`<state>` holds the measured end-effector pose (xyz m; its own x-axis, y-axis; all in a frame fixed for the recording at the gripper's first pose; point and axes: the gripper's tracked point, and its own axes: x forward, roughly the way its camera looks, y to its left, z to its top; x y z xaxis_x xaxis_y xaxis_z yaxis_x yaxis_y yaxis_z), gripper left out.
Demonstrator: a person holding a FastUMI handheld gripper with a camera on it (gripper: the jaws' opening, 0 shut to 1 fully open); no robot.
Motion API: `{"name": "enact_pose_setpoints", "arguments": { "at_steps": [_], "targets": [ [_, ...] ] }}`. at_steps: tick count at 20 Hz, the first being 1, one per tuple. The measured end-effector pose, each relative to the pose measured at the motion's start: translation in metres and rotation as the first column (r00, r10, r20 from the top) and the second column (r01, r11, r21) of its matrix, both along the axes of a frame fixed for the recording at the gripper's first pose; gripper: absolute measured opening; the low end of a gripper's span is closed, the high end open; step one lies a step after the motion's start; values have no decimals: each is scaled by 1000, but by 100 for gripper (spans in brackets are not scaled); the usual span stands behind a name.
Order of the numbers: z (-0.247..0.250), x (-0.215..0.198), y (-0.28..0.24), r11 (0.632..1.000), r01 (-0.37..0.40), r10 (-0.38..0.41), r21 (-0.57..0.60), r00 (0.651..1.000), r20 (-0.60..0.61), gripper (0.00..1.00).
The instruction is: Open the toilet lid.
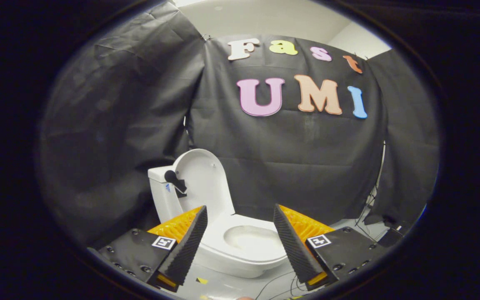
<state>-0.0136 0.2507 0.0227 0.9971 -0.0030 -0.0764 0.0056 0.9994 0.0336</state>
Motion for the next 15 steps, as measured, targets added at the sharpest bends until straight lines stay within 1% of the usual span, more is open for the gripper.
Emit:
{"name": "enact_pose_setpoints", "arguments": {
  "at_steps": [3, 7, 15],
  "targets": [
    [2, 6, -11, 998, 27, -29, 55, 999, 37, 99],
    [2, 16, -33, 995, 82, -86, 62, 995, 57, 98],
    [-23, 38, -49, 985, 119, -126, 128, 991, 51, 98]
  ]
}}
